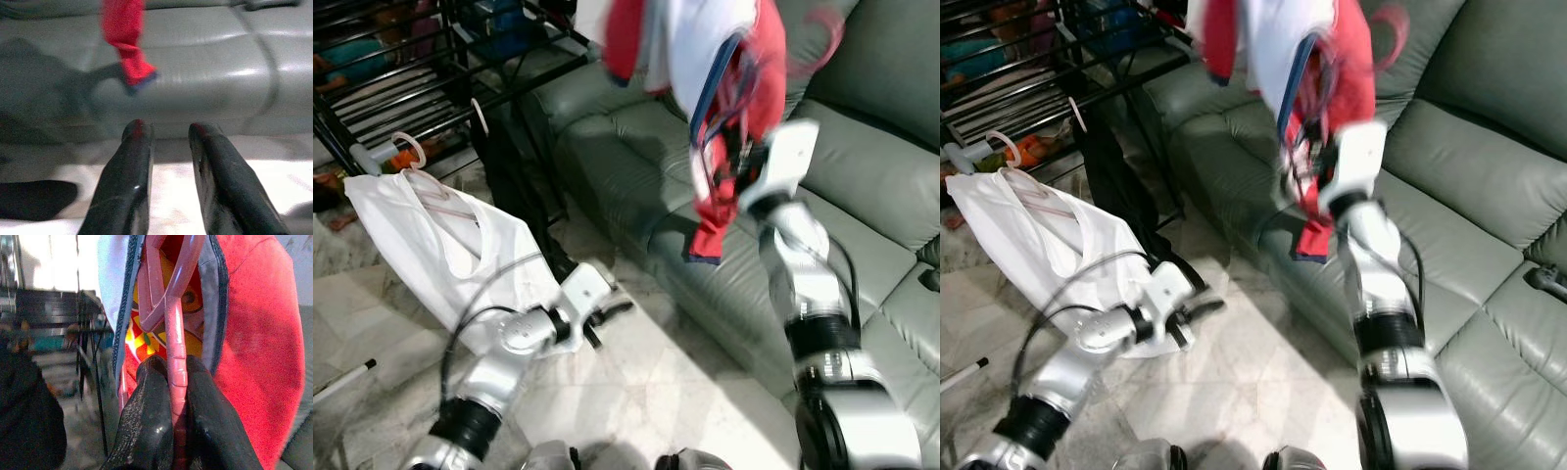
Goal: Hang hanger
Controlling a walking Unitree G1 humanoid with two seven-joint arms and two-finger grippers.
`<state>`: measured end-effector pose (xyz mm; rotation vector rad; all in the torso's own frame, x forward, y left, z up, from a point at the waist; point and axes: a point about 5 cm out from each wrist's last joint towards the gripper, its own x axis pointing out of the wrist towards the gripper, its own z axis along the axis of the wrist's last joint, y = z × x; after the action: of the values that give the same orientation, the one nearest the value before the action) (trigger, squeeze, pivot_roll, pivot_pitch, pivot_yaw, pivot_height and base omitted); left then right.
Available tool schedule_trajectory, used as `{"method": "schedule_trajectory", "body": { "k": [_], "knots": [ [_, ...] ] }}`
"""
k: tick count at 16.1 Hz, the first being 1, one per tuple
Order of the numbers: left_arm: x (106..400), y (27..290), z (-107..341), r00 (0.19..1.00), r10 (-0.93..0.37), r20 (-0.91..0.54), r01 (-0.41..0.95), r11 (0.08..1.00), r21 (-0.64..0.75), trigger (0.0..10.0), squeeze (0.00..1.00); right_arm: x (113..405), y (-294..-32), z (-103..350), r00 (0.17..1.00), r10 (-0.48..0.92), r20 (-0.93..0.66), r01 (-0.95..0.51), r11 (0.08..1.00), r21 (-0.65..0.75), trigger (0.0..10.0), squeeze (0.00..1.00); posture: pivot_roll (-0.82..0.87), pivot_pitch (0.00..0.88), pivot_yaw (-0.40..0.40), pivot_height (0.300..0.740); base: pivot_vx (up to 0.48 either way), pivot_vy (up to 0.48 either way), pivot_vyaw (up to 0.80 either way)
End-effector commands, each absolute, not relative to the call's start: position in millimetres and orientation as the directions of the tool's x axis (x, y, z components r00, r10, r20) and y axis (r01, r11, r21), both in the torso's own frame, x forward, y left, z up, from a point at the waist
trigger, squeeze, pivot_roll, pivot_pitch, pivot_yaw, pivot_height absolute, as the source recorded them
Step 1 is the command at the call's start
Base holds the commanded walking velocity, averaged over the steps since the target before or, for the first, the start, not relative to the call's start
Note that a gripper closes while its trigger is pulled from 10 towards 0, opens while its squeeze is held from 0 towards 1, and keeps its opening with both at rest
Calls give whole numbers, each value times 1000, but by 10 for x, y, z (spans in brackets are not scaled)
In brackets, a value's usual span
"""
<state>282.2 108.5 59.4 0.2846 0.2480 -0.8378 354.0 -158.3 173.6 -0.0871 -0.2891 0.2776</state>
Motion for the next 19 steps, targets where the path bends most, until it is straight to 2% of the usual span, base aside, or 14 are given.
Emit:
{"method": "schedule_trajectory", "body": {
  "k": [1, 3, 5, 6, 7, 9, 11, 13, 19],
  "knots": [
    [2952, 1232, 711, 718, -633, -289, 693, 688, 215, 10000, 1000, 3498, -1522, 1822, 888, 343, 307, -293, 936, -197, 10000, 0, -32, 0, 1, 740, 0, 0, 0],
    [3127, 1405, 900, 814, -545, -202, 581, 764, 281, 10000, 1000, 3403, -1516, 1703, 882, 384, 273, -324, 915, -241, 10000, 0, -34, 0, -3, 740, 0, 0, 0],
    [3178, 1445, 942, 837, -521, -168, 547, 783, 295, 10000, 1000, 3360, -1511, 1674, 880, 398, 260, -335, 907, -254, 10000, 0, -34, 0, -3, 740, 0, 0, 0],
    [3308, 1472, 1171, 876, -481, -47, 470, 826, 311, 10000, 1000, 3236, -1472, 1546, 867, 454, 204, -390, 874, -289, 10000, 0, -35, 0, -4, 740, 0, 0, 0],
    [3360, 1433, 1317, 882, -471, 26, 439, 839, 320, 10000, 1000, 3169, -1440, 1476, 857, 485, 173, -421, 853, -309, 10000, 0, -39, 0, -1, 740, 0, 0, 0],
    [3381, 1371, 1414, 877, -473, 79, 430, 849, 307, 10000, 1000, 3128, -1389, 1428, 841, 521, 145, -465, 833, -299, 10000, 0, -46, 0, 1, 740, 0, 0, 0],
    [3410, 1323, 1590, 879, -443, 176, 387, 879, 279, 10000, 1000, 3027, -1276, 1306, 792, 606, 82, -560, 773, -299, 10000, 0, -47, 0, 2, 740, 0, 0, 0],
    [3410, 1326, 1635, 877, -431, 213, 375, 890, 259, 10000, 1000, 2981, -1244, 1269, 777, 627, 62, -582, 752, -311, 10000, 0, -46, 0, -1, 740, 0, 0, 0],
    [3373, 1286, 1587, 872, -447, 199, 415, 891, 184, 10000, 1000, 2999, -1185, 1276, 750, 660, 48, -609, 717, -340, 10000, 0, -42, 0, -4, 740, 0, 0, 0]
  ]
}}
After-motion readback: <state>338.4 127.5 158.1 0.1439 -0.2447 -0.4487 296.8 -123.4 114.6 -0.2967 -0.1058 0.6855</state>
